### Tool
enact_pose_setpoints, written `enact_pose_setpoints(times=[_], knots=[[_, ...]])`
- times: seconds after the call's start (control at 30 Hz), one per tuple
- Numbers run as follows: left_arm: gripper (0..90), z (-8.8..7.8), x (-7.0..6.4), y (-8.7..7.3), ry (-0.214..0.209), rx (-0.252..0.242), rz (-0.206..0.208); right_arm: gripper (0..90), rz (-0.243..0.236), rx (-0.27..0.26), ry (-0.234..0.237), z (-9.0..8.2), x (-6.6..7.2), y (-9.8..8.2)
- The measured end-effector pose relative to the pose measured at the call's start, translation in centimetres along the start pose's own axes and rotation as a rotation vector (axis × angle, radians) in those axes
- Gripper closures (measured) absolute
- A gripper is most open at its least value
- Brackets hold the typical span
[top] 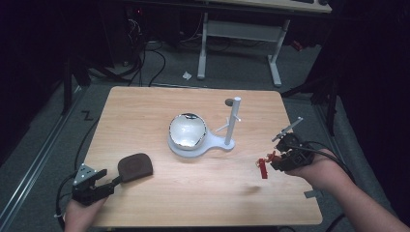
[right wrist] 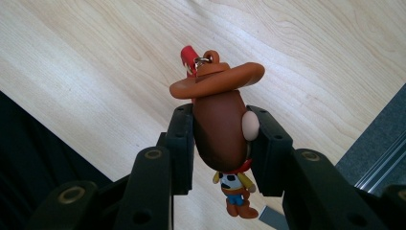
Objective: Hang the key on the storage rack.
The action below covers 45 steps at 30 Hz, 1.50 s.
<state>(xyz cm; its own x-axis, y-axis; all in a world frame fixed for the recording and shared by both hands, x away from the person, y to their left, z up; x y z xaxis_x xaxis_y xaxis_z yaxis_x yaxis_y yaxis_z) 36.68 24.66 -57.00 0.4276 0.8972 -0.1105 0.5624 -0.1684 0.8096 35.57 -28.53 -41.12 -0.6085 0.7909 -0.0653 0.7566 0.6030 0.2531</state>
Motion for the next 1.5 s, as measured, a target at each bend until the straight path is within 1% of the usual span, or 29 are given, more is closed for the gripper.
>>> enact_pose_setpoints(times=[0.13,0.17,0.37,0.63,0.8,0.83,0.87,0.9,1.0,1.07,1.1,1.13,1.17,1.5], knots=[[34.4,0.0,0.0,0.0,-0.001,0.0,0.0,65.3,0.01,0.009,0.005,-0.3,-0.1,0.3],[34.4,0.0,0.0,0.0,-0.002,0.001,-0.001,65.3,0.016,0.018,0.006,-0.5,-0.2,0.6],[34.3,0.0,0.0,0.0,-0.004,0.001,-0.003,65.3,0.019,0.027,0.005,-1.0,-0.3,1.3],[34.3,0.0,0.0,0.0,-0.006,0.001,-0.004,65.3,0.012,0.006,-0.011,-2.1,-0.4,2.9],[34.3,0.0,0.1,0.0,-0.008,0.0,-0.006,65.3,0.005,-0.003,-0.01,-2.6,-0.4,3.8],[34.3,0.0,0.1,0.0,-0.008,0.0,-0.007,65.3,0.017,-0.002,-0.009,-2.8,-0.2,4.1],[34.3,0.0,0.1,0.0,-0.009,0.0,-0.007,65.3,-0.001,-0.006,-0.011,-2.8,-0.3,4.4],[34.3,0.0,0.1,0.0,-0.009,0.0,-0.007,65.3,-0.001,-0.006,-0.011,-2.8,-0.3,4.4],[34.3,0.0,0.1,0.0,-0.01,0.0,-0.008,65.3,-0.011,-0.01,-0.017,-3.1,-0.2,5.2],[34.3,0.0,0.1,0.0,-0.01,0.0,-0.009,65.3,0.0,-0.007,-0.019,-3.3,0.0,5.6],[34.3,0.0,0.1,0.0,-0.011,0.0,-0.009,65.3,-0.011,-0.014,-0.021,-3.3,-0.1,5.9],[34.3,0.0,0.1,0.0,-0.011,0.0,-0.009,65.3,-0.011,-0.014,-0.021,-3.3,-0.1,5.9],[34.3,0.0,0.1,0.0,-0.011,0.0,-0.009,65.3,-0.021,-0.017,-0.022,-3.5,0.0,6.3],[34.3,0.0,0.1,-0.1,-0.014,-0.001,-0.014,65.3,-0.034,-0.028,-0.033,-4.0,0.1,8.2]])
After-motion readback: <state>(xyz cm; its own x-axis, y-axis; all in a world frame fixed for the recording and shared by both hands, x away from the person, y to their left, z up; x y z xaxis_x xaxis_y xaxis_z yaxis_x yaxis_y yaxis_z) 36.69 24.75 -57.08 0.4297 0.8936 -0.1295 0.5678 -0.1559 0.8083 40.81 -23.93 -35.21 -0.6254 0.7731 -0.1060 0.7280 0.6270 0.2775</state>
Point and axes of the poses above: each handheld gripper's, and its own axes: z roughly forward along the jaws, y roughly out of its top, x roughly to its left, the point moved 7 cm from there along z, roughly forward along the jaws, and after that the axes turned 1 degree about y, right-handed, at the moved point
